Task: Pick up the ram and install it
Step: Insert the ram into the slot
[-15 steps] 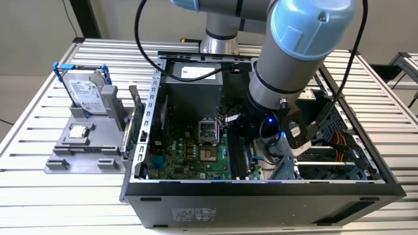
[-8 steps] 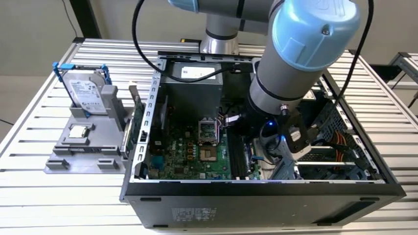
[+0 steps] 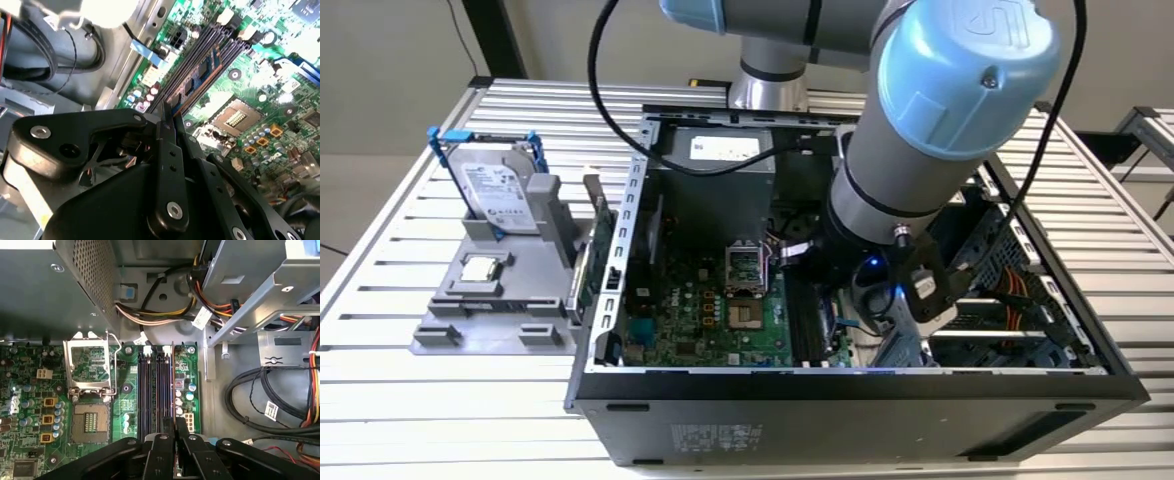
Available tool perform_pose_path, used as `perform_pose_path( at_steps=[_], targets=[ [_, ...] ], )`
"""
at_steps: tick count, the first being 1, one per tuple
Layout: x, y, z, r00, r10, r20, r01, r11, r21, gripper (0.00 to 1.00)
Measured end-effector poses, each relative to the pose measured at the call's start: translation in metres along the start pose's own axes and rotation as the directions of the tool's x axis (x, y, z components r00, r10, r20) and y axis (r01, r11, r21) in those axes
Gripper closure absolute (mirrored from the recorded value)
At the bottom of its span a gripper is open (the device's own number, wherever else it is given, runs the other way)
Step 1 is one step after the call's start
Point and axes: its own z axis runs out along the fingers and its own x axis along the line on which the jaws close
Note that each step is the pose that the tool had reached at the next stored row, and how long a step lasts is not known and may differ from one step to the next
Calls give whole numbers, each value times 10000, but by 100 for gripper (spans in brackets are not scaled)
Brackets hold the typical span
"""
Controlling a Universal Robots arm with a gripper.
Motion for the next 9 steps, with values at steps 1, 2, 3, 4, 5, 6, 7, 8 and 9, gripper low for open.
perform_pose_path(
  at_steps=[1, 2, 3, 4, 5, 6, 7, 8, 9],
  targets=[
    [0, -4, 12, 10000, 0, 0, 0, 10000, -1, 100],
    [0, -7, 20, 10000, 1, 0, -1, 10000, 0, 100],
    [0, -10, 23, 10000, 1, 0, -1, 10000, 1, 100],
    [1, -13, 26, 10000, 1, 1, -1, 10000, -1, 100],
    [1, -15, 29, 10000, 1, 1, -1, 10000, -1, 100],
    [2, -17, 31, 10000, 1, -1, -1, 10000, 0, 100],
    [2, -18, 37, 10000, 0, -2, 0, 10000, -1, 100],
    [3, -20, 45, 10000, 1, -3, -1, 10000, -1, 100],
    [4, -22, 54, 10000, 2, -4, -2, 10000, 0, 100]
  ],
)
